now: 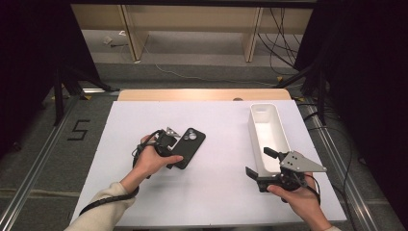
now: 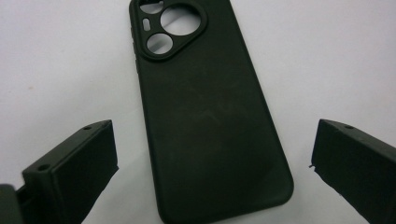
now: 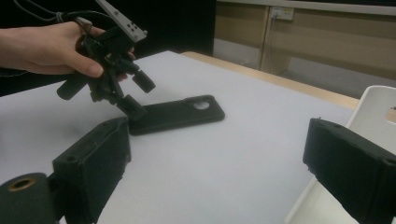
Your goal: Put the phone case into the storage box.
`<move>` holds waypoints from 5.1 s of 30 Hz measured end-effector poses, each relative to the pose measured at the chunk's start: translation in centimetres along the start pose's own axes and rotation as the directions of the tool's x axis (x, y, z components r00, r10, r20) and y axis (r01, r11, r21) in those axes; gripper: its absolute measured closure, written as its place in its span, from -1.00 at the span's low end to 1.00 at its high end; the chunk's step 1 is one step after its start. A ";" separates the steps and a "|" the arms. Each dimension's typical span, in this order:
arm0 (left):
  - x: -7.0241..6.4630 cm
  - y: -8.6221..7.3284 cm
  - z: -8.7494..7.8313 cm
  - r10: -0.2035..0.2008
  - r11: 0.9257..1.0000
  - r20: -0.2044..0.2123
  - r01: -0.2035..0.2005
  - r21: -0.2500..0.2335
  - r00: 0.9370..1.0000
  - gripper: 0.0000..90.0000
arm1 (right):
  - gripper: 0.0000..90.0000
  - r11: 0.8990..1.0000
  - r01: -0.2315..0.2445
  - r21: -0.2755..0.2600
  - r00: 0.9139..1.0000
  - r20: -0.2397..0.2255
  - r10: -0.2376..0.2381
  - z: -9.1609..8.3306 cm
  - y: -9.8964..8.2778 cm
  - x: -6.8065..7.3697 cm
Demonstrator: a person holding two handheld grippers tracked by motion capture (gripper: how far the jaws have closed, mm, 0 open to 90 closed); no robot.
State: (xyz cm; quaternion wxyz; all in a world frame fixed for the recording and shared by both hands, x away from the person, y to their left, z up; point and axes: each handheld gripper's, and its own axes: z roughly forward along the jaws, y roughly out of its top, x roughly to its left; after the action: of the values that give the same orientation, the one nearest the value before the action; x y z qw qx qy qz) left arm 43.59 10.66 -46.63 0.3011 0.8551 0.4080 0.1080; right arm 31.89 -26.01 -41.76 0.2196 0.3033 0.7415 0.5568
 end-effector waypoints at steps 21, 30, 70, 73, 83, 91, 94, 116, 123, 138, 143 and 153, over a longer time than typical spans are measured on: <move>0.0 0.8 2.1 0.011 0.997 -0.029 -0.009 0.078 1.000 -0.98 | -0.80 1.000 0.001 0.006 1.000 -0.008 -0.001 0.0 0.0 0.1; -0.3 1.3 2.7 0.025 0.994 -0.045 -0.020 0.110 0.999 -0.98 | -0.80 1.000 0.001 0.002 1.000 -0.012 -0.001 0.1 0.0 0.2; -0.4 2.0 3.3 -0.012 0.982 -0.047 0.021 0.187 0.999 -0.94 | -0.80 1.000 0.002 0.002 1.000 -0.020 -0.002 0.1 -0.1 0.3; -0.4 2.0 3.4 -0.009 0.981 -0.048 0.018 0.195 0.999 -0.94 | -0.80 1.000 0.003 0.001 1.000 -0.020 -0.003 0.1 0.0 0.3; -0.5 2.5 3.3 -0.009 0.972 -0.051 0.021 0.234 0.999 -0.82 | -0.80 1.000 0.002 -0.003 1.000 -0.022 -0.002 0.1 0.0 0.4; -0.6 2.5 3.2 -0.029 0.973 -0.062 0.042 0.225 0.998 -0.78 | -0.80 1.000 0.004 -0.001 1.000 -0.024 -0.004 0.1 0.0 0.4; -0.7 2.4 3.2 -0.034 0.974 -0.065 0.048 0.219 0.997 -0.77 | -0.80 1.000 0.004 0.000 1.000 -0.024 -0.004 0.1 0.0 0.4; -0.7 2.2 3.0 -0.048 0.976 -0.076 0.063 0.208 0.996 -0.71 | -0.80 1.000 0.004 0.003 1.000 -0.026 -0.004 0.2 0.0 0.5; -0.7 1.8 2.8 -0.055 0.984 -0.074 0.067 0.167 0.996 -0.68 | -0.80 1.000 0.004 0.002 1.000 -0.026 -0.004 0.2 -0.1 0.5; -0.4 0.8 2.4 -0.069 0.994 -0.047 0.073 0.077 0.996 -0.66 | -0.80 1.000 0.004 0.003 1.000 -0.023 -0.004 0.1 -0.1 0.4; -0.5 0.9 2.2 -0.074 0.996 -0.044 0.076 0.054 0.996 -0.66 | -0.80 1.000 0.005 0.003 1.000 -0.025 -0.005 0.2 -0.1 0.4; -0.8 1.2 0.9 -0.076 0.996 -0.037 0.074 -0.050 0.996 -0.66 | -0.80 1.000 0.004 0.000 1.000 -0.020 -0.004 0.2 0.0 0.4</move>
State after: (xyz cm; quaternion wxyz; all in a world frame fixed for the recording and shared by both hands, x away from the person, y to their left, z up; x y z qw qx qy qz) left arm 44.16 9.06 -46.60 0.3177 0.8294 0.4427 0.1232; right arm 31.72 -25.65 -41.82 0.2133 0.2964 0.7441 0.5594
